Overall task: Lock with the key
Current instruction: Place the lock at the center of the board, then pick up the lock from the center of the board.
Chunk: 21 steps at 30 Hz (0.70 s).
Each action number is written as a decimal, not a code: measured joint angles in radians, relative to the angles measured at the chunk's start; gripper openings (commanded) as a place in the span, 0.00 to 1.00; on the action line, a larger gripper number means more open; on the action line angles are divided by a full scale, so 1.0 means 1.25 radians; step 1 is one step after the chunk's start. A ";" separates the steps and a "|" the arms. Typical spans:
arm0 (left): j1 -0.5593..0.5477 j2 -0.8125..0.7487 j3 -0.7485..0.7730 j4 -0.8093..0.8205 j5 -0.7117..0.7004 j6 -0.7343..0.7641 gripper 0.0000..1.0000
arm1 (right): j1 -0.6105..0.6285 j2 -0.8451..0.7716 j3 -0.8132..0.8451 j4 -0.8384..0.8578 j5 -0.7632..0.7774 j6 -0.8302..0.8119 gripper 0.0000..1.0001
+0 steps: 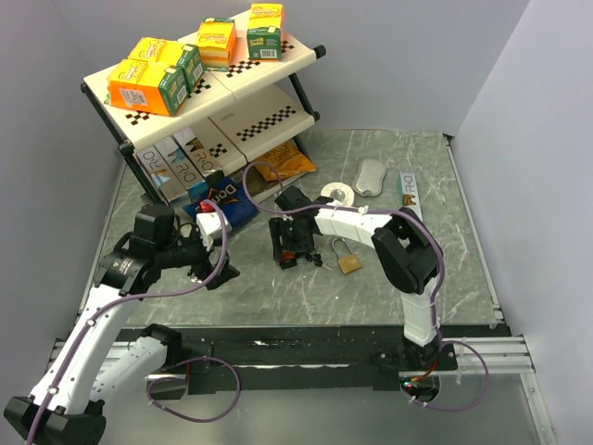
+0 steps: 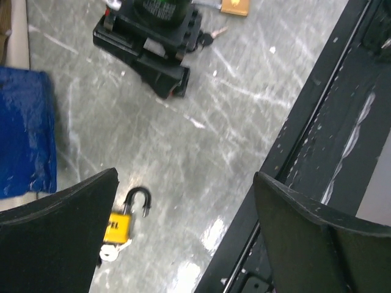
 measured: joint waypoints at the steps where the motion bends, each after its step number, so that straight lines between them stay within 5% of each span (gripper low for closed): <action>1: 0.000 0.004 0.003 -0.010 -0.007 0.010 0.96 | 0.002 -0.002 0.000 -0.001 0.000 0.002 0.76; 14: 0.000 0.115 0.053 -0.141 -0.133 0.174 0.96 | 0.005 -0.146 0.000 -0.009 -0.003 -0.052 0.79; 21: 0.000 0.191 -0.023 -0.135 -0.240 0.281 0.96 | 0.005 -0.253 -0.002 0.005 -0.041 -0.172 0.84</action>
